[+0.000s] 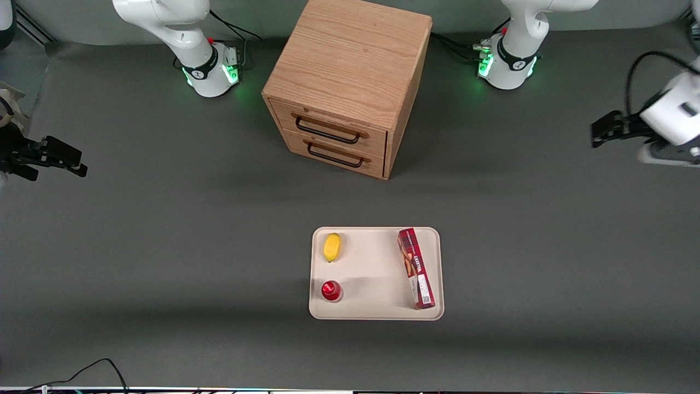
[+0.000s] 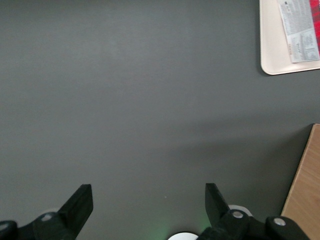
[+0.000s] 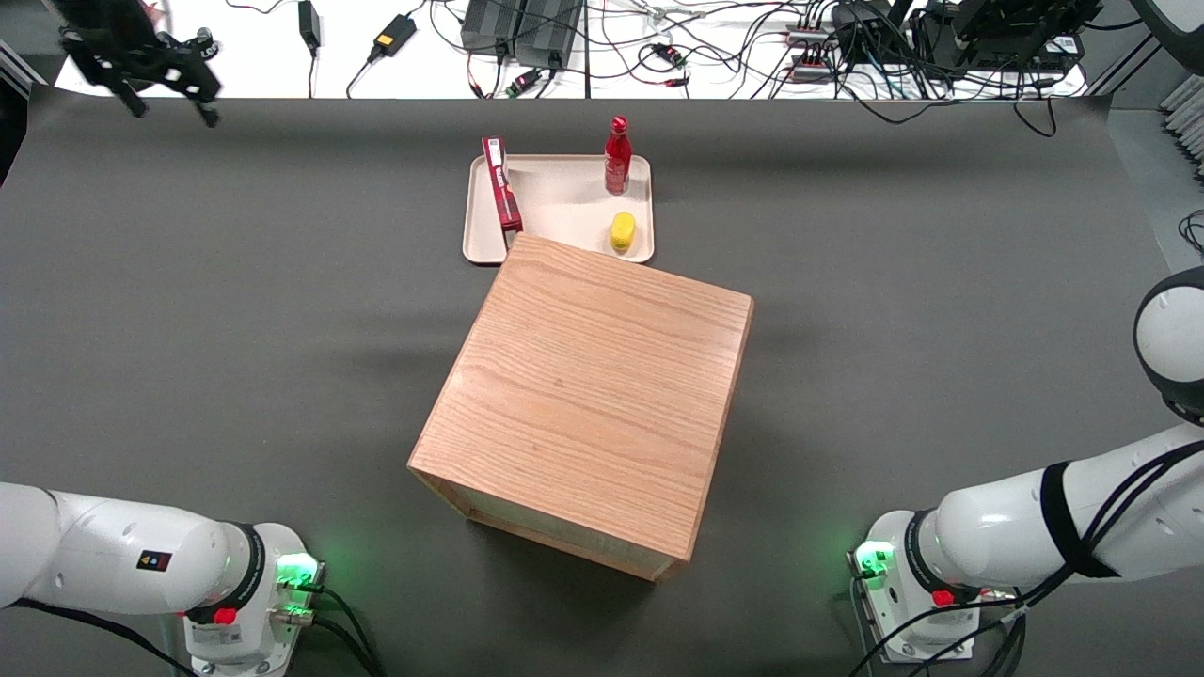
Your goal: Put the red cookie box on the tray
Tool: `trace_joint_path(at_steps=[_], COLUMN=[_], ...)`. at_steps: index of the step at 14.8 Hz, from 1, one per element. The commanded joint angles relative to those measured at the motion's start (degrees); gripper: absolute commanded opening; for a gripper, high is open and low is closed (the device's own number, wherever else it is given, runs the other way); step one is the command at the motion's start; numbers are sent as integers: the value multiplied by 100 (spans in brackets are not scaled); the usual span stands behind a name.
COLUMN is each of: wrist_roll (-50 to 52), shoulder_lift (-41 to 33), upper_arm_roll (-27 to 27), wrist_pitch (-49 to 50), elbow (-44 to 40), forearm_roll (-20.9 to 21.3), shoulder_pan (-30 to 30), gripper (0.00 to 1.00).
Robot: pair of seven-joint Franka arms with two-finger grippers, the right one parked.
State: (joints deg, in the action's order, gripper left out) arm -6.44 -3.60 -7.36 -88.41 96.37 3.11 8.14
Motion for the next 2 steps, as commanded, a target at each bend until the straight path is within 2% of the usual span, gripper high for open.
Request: trace_joint_path(at_steps=[1, 2], wrist_roll=[-173, -165], shoulder_lift=[-79, -79], upper_arm_roll=[-213, -213], wrist_pitch=[-115, -72], elbow=[93, 67], forearm_roll=[-74, -65], shoulder_pan=[82, 82], gripper=[100, 100])
